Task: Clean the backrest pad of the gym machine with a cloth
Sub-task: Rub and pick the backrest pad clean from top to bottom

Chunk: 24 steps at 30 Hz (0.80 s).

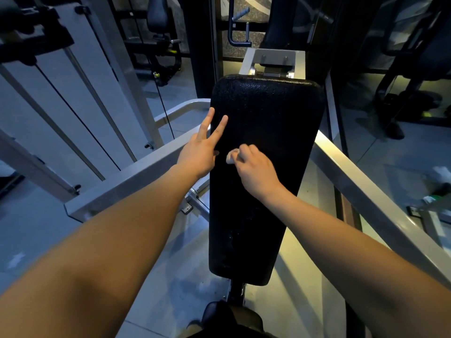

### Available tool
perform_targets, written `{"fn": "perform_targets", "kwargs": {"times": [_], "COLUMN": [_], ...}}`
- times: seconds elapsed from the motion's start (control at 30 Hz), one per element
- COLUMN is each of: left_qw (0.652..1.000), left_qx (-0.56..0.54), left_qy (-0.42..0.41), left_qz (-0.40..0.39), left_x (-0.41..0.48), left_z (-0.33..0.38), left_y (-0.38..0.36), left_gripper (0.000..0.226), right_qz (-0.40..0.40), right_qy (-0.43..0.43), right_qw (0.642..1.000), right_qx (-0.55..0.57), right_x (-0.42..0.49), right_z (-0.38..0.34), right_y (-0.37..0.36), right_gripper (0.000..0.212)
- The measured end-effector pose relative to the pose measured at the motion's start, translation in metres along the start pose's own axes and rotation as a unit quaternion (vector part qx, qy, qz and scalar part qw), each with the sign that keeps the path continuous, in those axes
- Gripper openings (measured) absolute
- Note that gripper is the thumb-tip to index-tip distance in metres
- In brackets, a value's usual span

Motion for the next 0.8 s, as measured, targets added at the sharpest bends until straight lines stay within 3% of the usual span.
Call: {"fn": "perform_targets", "kwargs": {"times": [0.17,0.37,0.57,0.7,0.8], "left_qw": [1.000,1.000,0.999,0.999,0.998], "left_qx": [0.014,0.017,0.033,0.002,-0.019], "left_qy": [0.003,0.009,0.015,0.043,0.057], "left_qz": [-0.004,-0.004,-0.002,0.003,0.008], "left_x": [0.001,-0.001,0.000,-0.001,-0.004], "left_z": [0.000,0.003,0.002,0.008,0.014], "left_y": [0.001,0.001,0.001,-0.005,-0.008], "left_gripper": [0.105,0.102,0.102,0.102,0.101], "right_qz": [-0.144,-0.026,-0.093,0.046,0.055], "right_qy": [0.083,0.025,0.082,-0.010,-0.030], "right_qw": [0.986,0.999,0.992,0.999,0.998], "right_qx": [-0.005,-0.011,0.027,-0.005,-0.021], "right_x": [-0.052,0.002,-0.036,0.007,-0.006], "right_z": [-0.030,0.003,0.001,0.051,0.058], "right_y": [-0.029,0.010,0.007,0.053,0.049], "right_gripper": [0.020,0.019,0.020,0.013,0.012]}}
Point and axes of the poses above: each hand's wrist, its own x-axis towards the middle knuckle, its own y-axis out of the back of the hand, z = x × y, the point moved 6 cm from there along x, towards the middle knuckle, and after that the axes turned 8 degrees about z, right-handed, at the moved point
